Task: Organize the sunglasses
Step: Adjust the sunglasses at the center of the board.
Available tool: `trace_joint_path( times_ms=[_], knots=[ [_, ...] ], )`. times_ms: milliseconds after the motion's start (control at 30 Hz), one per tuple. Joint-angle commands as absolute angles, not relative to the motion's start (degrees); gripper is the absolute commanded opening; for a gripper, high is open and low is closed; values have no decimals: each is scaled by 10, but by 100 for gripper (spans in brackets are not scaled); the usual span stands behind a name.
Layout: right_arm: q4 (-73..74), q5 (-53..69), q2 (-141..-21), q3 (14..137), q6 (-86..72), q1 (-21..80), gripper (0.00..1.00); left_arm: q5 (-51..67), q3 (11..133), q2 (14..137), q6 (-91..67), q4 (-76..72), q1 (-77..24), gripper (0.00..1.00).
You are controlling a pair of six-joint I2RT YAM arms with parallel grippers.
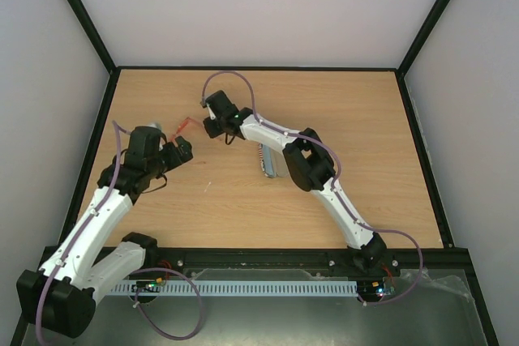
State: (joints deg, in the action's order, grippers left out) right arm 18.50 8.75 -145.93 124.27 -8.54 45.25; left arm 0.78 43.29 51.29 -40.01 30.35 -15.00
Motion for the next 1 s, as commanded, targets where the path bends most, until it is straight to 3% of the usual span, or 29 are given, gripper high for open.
trace_joint_path(
  times_ms=[0, 467, 967],
  knots=[
    [166, 91, -1438, 1210, -99, 453, 27, 21, 418, 513, -392, 295, -144, 99],
    [201, 30, -1440, 1206, -112, 452, 17, 28, 405, 510, -389, 289, -140, 99],
    [149, 43, -1316, 1001, -114, 493, 15, 36, 394, 502, -389, 279, -140, 99]
  ],
)
